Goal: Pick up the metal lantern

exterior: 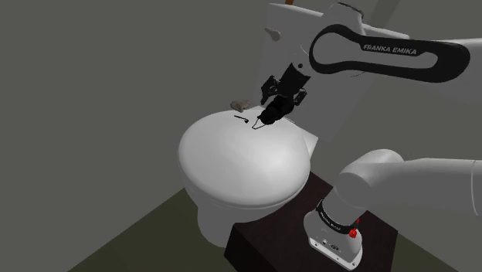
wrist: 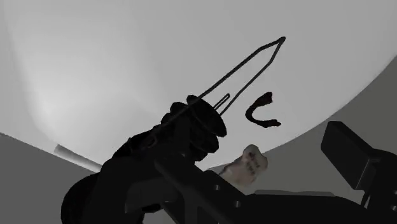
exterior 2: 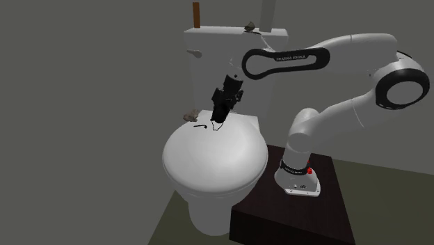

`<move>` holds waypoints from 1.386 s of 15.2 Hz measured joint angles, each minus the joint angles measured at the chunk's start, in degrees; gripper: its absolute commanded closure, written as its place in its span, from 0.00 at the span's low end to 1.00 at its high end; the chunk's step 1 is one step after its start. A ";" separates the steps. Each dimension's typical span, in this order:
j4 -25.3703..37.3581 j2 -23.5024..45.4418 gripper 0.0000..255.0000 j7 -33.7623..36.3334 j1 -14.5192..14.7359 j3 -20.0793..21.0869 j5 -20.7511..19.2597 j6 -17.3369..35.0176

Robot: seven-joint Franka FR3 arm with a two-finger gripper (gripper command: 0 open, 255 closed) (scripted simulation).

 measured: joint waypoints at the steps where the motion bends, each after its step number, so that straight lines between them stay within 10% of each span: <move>1: -2.87 -1.67 0.00 5.30 -2.17 1.32 1.76 4.06; 4: -9.01 -4.25 0.00 17.71 -6.87 5.14 6.12 13.75; 11: -14.10 -3.16 0.00 19.18 -6.74 6.55 8.66 21.10; 12: -14.40 -3.01 1.00 19.18 -6.62 6.67 8.82 21.56; 21: -14.54 -2.72 1.00 19.11 -6.51 6.75 9.02 22.25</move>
